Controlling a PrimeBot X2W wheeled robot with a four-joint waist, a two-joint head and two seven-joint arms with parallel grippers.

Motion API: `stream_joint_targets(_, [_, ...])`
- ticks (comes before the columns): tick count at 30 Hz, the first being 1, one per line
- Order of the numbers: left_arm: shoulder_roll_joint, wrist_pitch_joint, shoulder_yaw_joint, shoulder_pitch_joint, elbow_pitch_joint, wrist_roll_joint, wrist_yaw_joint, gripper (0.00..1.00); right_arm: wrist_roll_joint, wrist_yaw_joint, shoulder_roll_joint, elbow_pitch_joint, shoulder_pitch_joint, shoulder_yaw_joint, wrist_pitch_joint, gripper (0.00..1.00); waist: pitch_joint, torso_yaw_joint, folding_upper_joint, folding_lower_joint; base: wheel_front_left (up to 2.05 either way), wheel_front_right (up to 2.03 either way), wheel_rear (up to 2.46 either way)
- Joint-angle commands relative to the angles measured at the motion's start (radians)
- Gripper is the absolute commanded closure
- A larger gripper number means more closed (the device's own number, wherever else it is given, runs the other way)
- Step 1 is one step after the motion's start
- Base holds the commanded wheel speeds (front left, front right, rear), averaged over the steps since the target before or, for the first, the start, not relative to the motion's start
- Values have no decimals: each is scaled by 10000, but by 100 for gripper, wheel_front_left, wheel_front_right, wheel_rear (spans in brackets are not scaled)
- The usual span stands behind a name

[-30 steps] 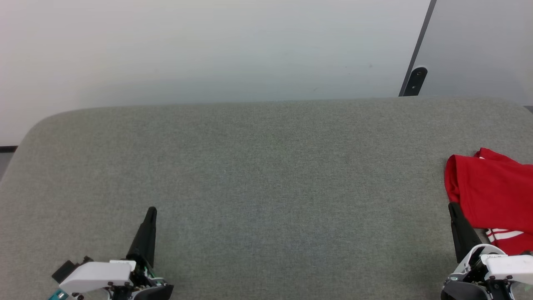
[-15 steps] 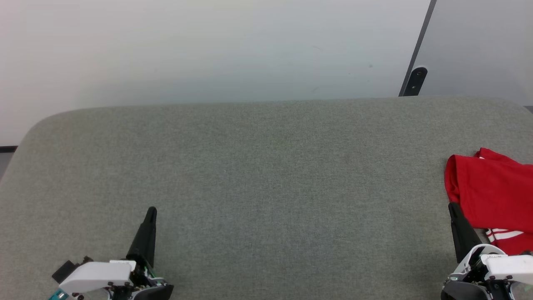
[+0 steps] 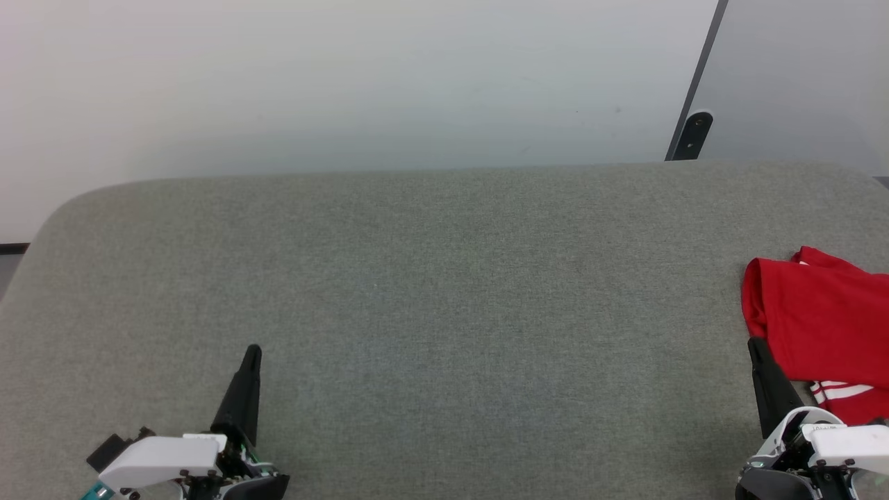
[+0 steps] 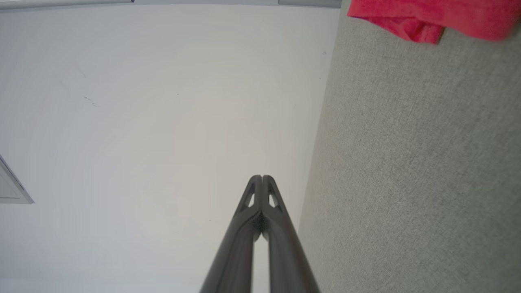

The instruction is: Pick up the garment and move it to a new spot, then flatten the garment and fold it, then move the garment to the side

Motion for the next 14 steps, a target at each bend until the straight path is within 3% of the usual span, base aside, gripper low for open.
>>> stream_joint_targets(1, [-13, 21, 32, -111, 16, 41, -56, 100, 49, 0, 26, -1, -38, 29, -26, 100, 0, 0, 0, 0, 0, 0, 0])
stream_joint_targets(14, [-20, 31, 41, -112, 16, 52, -56, 100, 49, 0, 26, -1, -38, 29, -25, 100, 0, 0, 0, 0, 0, 0, 0])
